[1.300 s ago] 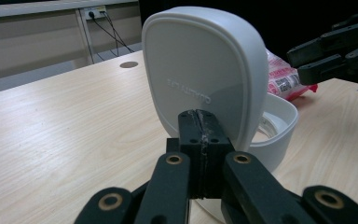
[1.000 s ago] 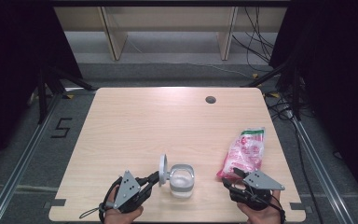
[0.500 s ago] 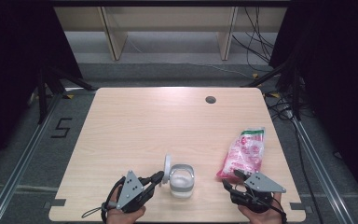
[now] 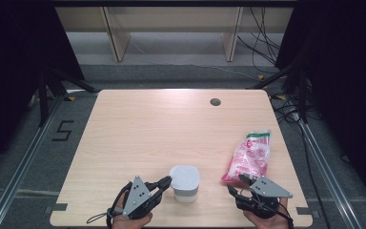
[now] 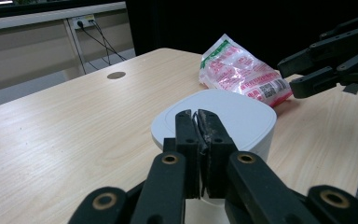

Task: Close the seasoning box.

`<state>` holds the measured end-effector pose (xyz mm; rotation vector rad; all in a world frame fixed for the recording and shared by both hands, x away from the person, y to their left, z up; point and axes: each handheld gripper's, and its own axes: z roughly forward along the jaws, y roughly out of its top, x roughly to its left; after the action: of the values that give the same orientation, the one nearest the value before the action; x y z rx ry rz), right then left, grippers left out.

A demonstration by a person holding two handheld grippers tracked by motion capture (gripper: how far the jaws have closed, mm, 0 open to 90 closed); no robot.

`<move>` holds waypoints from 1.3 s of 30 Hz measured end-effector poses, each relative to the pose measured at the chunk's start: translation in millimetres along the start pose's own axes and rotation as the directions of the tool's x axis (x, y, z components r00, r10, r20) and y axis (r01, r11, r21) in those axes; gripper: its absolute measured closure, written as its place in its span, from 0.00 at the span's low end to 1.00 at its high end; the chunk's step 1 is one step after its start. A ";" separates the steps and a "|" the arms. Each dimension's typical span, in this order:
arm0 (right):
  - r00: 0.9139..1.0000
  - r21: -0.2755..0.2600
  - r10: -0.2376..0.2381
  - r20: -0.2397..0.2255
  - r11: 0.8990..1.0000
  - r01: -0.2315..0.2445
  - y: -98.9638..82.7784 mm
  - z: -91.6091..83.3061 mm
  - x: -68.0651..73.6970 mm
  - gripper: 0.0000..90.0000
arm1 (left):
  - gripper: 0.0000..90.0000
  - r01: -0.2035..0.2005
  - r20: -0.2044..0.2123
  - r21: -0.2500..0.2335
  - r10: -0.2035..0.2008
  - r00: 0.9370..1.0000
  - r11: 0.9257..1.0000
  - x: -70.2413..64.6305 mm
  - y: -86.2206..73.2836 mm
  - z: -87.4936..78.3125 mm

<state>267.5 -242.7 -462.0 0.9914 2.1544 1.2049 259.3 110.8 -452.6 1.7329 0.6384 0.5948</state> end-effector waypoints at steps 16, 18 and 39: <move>1.000 0.004 0.004 -0.005 1.000 -0.004 -1.3 1.7 -0.6 0.50 | 0.51 0.067 -0.015 0.010 -0.067 0.998 0.998 -1.6 -4.7 -7.4; 1.000 0.008 0.022 -0.002 1.000 -0.022 -2.2 1.6 -0.8 0.50 | 0.46 0.063 -0.012 0.021 -0.063 0.998 0.998 -2.8 -4.6 -8.2; 0.999 0.010 0.040 -0.019 0.999 -0.039 -3.8 2.6 -0.5 0.48 | 0.31 0.121 0.000 0.054 -0.121 0.993 0.991 -13.7 -29.0 -4.8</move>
<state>268.3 -243.1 -466.6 1.0352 2.1670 1.2278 242.8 110.9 -480.6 1.7308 0.7571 0.4941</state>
